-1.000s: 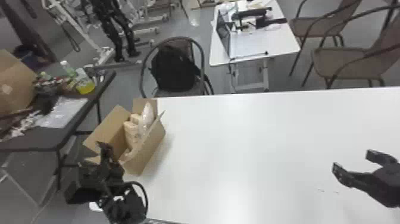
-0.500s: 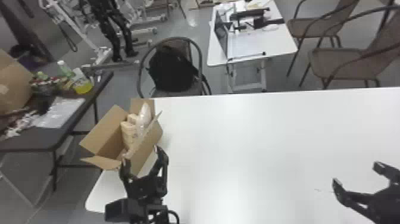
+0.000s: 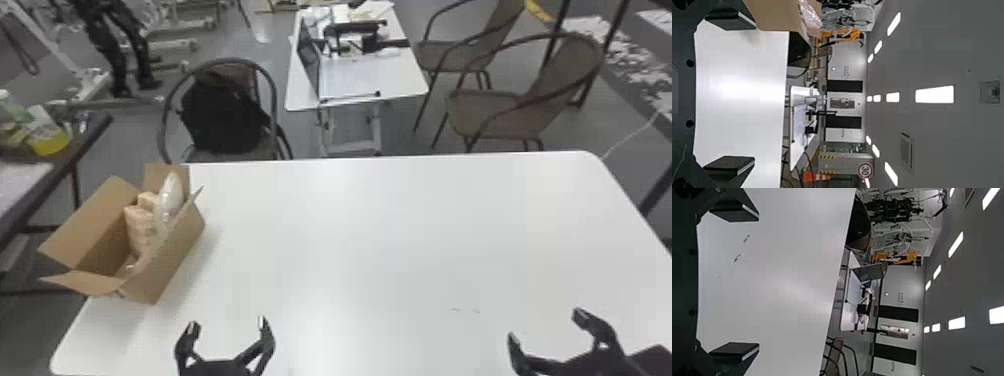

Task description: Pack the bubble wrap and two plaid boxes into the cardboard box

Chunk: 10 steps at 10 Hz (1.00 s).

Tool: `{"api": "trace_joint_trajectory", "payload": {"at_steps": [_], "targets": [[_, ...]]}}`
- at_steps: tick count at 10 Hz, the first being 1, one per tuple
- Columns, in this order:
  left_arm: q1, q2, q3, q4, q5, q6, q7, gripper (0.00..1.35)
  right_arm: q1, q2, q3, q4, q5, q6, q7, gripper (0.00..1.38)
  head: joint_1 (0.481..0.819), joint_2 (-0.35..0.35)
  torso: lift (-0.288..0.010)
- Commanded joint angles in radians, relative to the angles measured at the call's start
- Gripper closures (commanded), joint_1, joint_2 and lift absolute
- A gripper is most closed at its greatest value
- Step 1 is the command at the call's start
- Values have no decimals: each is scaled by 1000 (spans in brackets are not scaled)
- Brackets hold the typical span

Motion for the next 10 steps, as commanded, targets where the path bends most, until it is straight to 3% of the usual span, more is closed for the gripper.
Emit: {"api": "trace_joint_trajectory", "payload": {"at_steps": [1, 3, 10], "targets": [[-2, -3, 27, 39, 22, -37, -30, 101, 14, 0, -6, 3, -5, -6, -12, 139, 695, 134, -50], [-7, -3, 47, 39, 22, -22, -89, 101, 28, 1, -6, 14, -35, -6, -32, 139, 695, 133, -50], [-19, -3, 13, 49, 70, 9, -137, 102, 26, 8, -6, 22, -60, -6, -35, 139, 695, 106, -50]]}}
